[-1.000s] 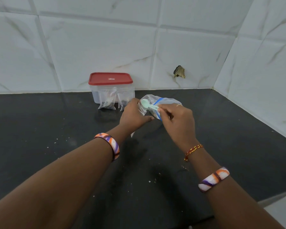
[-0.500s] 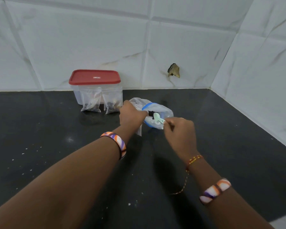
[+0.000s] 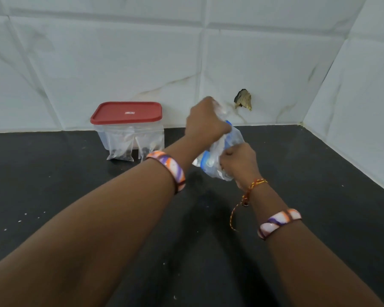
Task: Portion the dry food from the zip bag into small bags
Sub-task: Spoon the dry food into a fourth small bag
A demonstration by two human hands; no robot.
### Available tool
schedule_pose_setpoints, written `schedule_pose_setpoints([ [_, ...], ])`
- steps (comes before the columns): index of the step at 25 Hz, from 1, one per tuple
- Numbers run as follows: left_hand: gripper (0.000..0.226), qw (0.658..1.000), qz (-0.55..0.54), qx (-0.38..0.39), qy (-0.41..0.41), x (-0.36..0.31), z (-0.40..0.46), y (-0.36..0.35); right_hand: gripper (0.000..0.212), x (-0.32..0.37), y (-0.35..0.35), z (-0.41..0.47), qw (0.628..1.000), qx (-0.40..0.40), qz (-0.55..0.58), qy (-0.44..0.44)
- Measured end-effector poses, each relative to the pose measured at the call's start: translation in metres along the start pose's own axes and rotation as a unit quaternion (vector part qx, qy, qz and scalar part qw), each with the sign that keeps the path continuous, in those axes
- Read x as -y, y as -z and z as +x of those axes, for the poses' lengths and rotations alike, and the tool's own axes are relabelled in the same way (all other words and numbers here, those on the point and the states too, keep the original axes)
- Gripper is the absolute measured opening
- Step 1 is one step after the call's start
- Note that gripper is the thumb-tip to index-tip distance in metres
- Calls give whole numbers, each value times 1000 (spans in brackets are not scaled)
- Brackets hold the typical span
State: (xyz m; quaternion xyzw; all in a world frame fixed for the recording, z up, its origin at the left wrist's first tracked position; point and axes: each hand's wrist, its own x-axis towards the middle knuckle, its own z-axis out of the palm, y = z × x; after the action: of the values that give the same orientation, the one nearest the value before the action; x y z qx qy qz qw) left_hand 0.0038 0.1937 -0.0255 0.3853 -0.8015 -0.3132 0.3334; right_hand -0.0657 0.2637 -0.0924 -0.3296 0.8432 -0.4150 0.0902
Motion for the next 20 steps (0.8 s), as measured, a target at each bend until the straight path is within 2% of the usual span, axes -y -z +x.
schedule_pose_setpoints([
  [3,55,989,40,124,-64,-6,-2,-28,30,-29,5,10,978,72,141,-134],
  [5,58,988,37,138,-67,2,-5,-34,27,-43,1,15,964,83,173,-184],
  [7,61,992,16,112,-54,7,-7,-29,17,-44,-2,15,948,43,224,-220],
  [10,64,996,-50,69,-16,16,-14,-15,21,-43,-1,7,948,12,253,-194],
  [12,70,995,-68,68,3,25,-24,-5,26,-41,3,-7,945,-12,274,-176],
  [14,74,993,-86,84,20,31,-33,0,22,-43,7,-15,941,-47,289,-172],
  [17,79,984,-113,134,38,38,-47,6,6,-45,9,-30,931,-92,296,-194],
  [20,75,981,-99,165,32,41,-62,10,11,-50,12,-45,920,-133,299,-214],
])
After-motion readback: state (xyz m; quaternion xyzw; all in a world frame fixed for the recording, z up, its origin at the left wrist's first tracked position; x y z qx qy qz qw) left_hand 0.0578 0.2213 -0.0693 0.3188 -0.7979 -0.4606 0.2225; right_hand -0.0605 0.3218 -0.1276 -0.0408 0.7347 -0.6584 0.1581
